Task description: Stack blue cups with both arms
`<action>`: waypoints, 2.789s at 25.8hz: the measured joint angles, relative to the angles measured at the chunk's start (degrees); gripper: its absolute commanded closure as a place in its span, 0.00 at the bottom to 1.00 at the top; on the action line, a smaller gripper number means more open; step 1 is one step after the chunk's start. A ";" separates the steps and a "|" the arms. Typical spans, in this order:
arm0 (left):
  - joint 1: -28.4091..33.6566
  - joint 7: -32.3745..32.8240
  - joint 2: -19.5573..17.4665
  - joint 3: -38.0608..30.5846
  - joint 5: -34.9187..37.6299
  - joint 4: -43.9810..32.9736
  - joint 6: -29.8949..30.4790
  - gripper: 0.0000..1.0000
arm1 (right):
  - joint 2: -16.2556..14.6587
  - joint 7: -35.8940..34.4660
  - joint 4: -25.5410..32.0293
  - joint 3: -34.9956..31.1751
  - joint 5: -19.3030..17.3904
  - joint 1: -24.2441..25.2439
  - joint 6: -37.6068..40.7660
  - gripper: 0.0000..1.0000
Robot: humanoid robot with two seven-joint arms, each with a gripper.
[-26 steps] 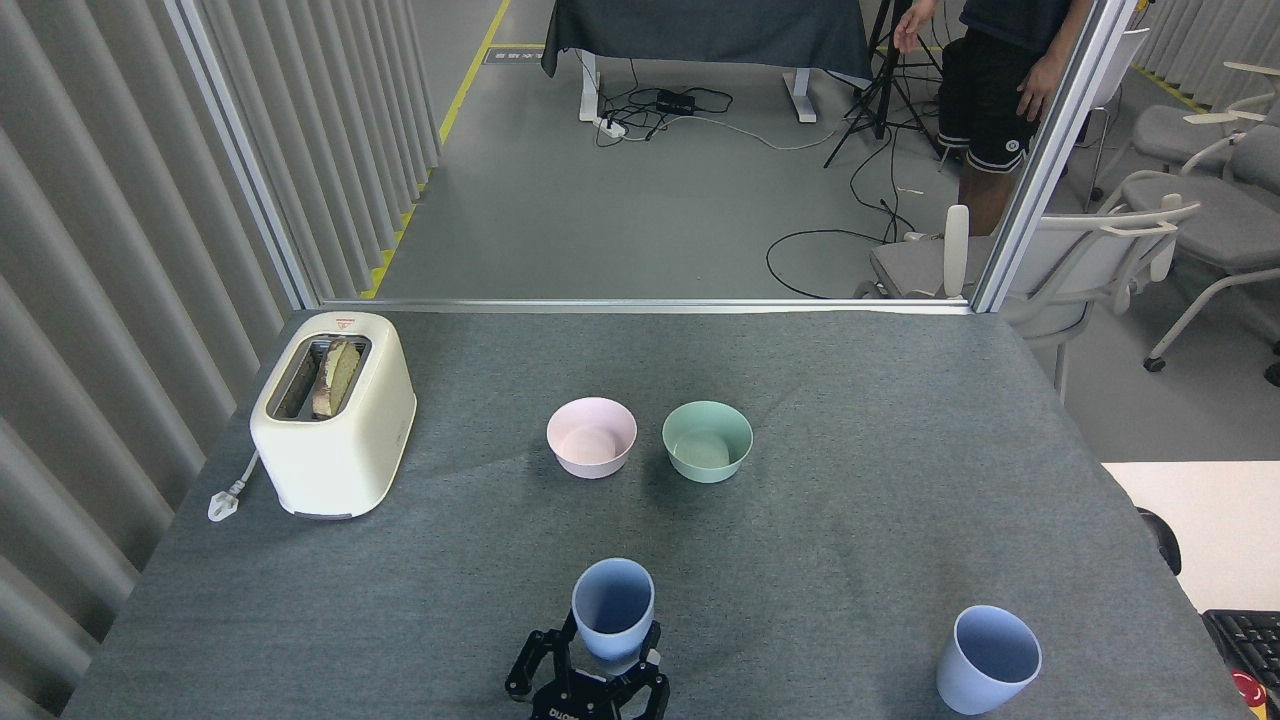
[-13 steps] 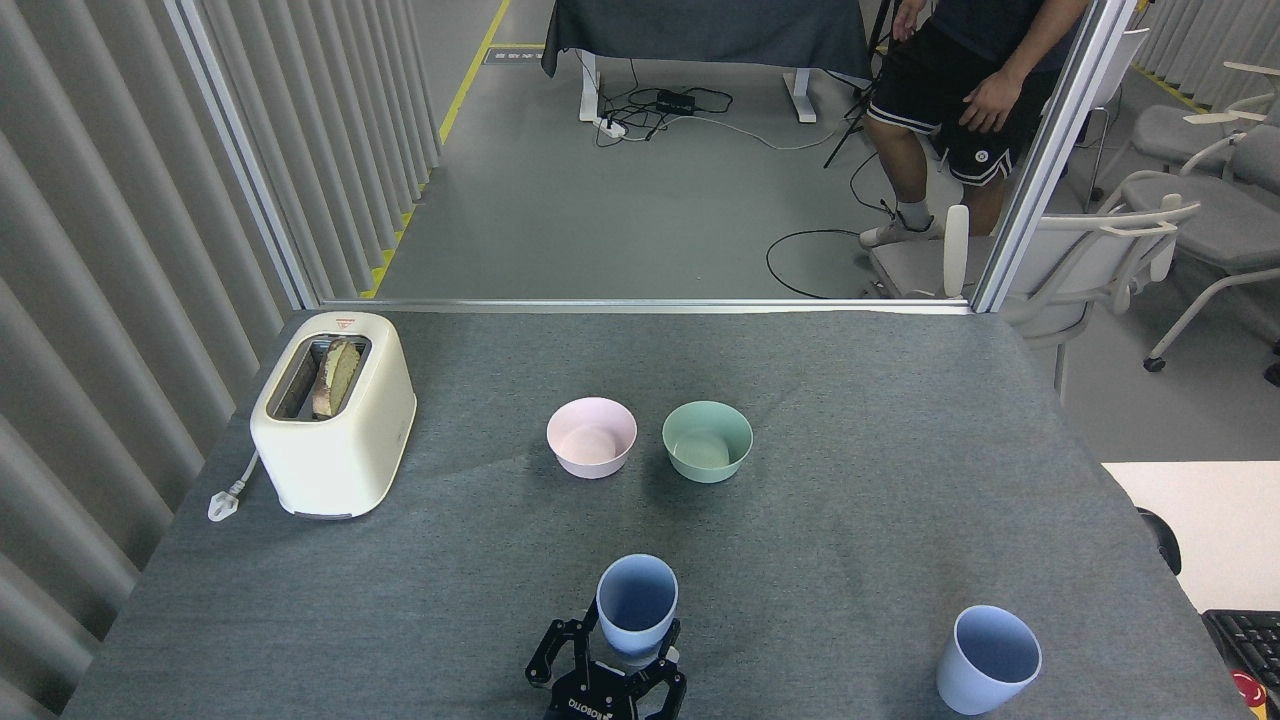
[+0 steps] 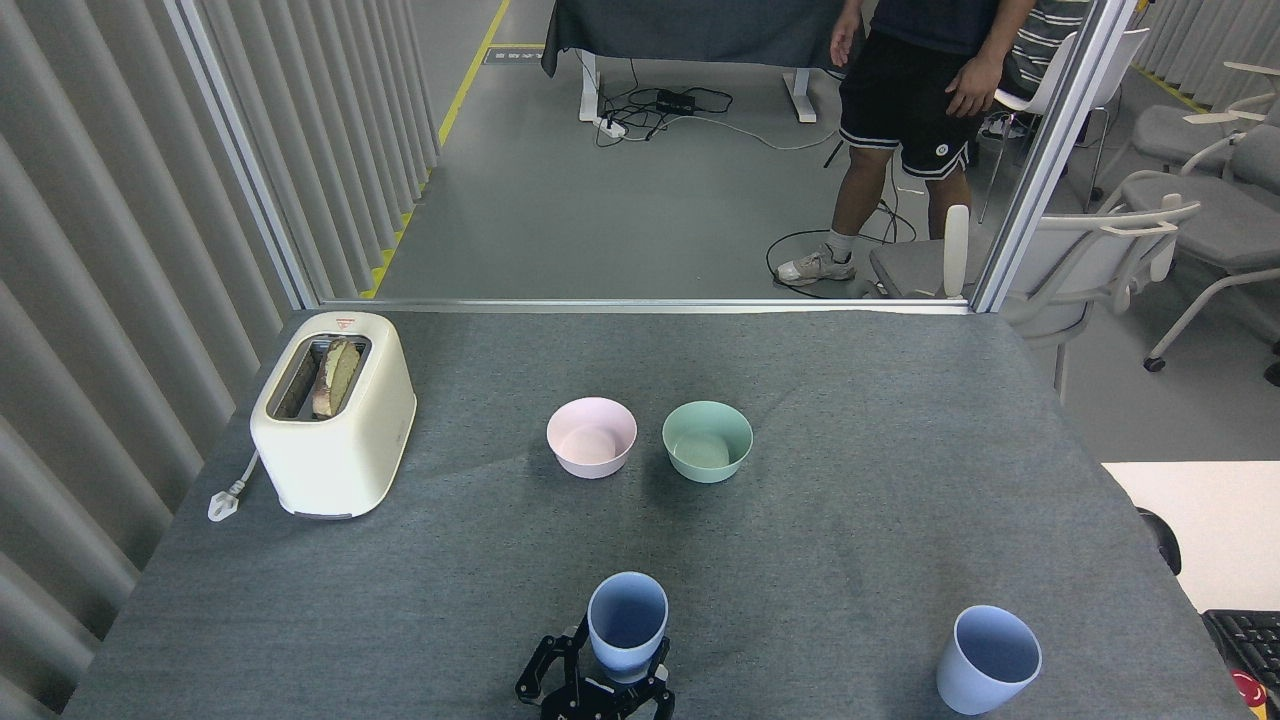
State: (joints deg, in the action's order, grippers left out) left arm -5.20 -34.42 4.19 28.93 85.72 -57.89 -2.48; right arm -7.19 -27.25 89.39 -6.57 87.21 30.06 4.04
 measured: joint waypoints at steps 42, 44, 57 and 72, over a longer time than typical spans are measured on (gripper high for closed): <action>29.77 12.05 -13.38 -17.73 -6.34 -34.39 0.16 0.00 | -1.55 4.25 -3.63 -12.60 -3.98 -2.54 10.78 0.00; 30.37 12.05 -13.76 -18.44 -6.40 -34.57 0.20 0.00 | -2.20 4.61 -5.53 -13.07 -3.50 -4.68 11.26 0.00; 30.78 10.71 -13.88 -20.05 -6.50 -34.61 -0.43 0.00 | -4.96 7.16 -12.25 -7.29 2.09 -14.66 11.75 0.00; 30.69 10.14 -13.64 -20.12 -6.54 -34.57 -0.61 0.00 | -5.49 7.33 -15.61 -6.36 2.62 -19.34 11.72 0.00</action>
State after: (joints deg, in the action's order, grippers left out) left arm 25.49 -24.28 -9.46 8.81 79.19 -92.46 -3.09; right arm -12.68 -19.92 73.78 -12.93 89.82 10.72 15.76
